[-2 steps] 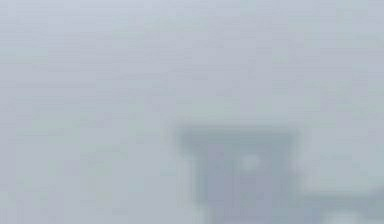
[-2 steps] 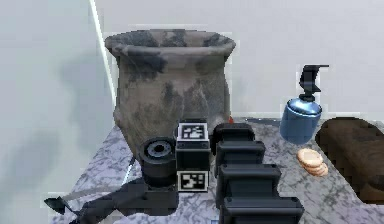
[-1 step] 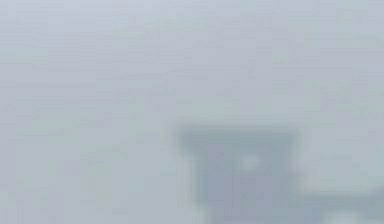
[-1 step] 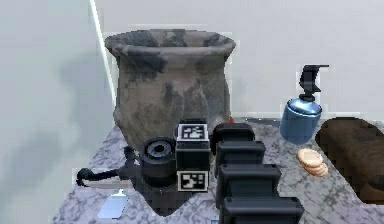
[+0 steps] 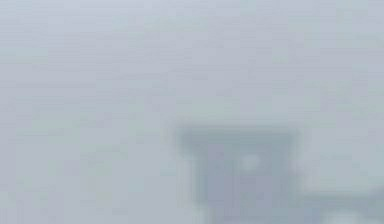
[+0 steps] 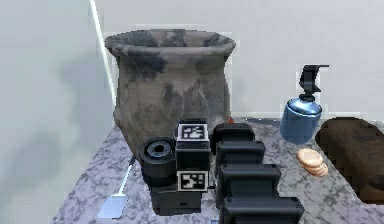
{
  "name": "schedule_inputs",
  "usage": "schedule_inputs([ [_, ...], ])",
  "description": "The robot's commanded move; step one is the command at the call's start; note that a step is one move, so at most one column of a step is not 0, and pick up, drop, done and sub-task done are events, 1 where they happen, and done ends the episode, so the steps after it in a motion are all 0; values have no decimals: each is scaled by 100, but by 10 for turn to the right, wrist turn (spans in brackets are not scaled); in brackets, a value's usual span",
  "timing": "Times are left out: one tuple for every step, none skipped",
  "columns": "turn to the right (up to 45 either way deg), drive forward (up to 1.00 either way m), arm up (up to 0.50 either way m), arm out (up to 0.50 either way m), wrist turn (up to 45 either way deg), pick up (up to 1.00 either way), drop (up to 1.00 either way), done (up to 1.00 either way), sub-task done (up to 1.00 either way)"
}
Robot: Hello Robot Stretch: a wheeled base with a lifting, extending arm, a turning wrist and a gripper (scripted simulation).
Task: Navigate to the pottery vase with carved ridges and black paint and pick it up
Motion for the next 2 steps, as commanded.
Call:
schedule_inputs([
  [0,0,0,0,0,100,0,0,0],
  [0,0,0,0,0,0,0,100,0],
])
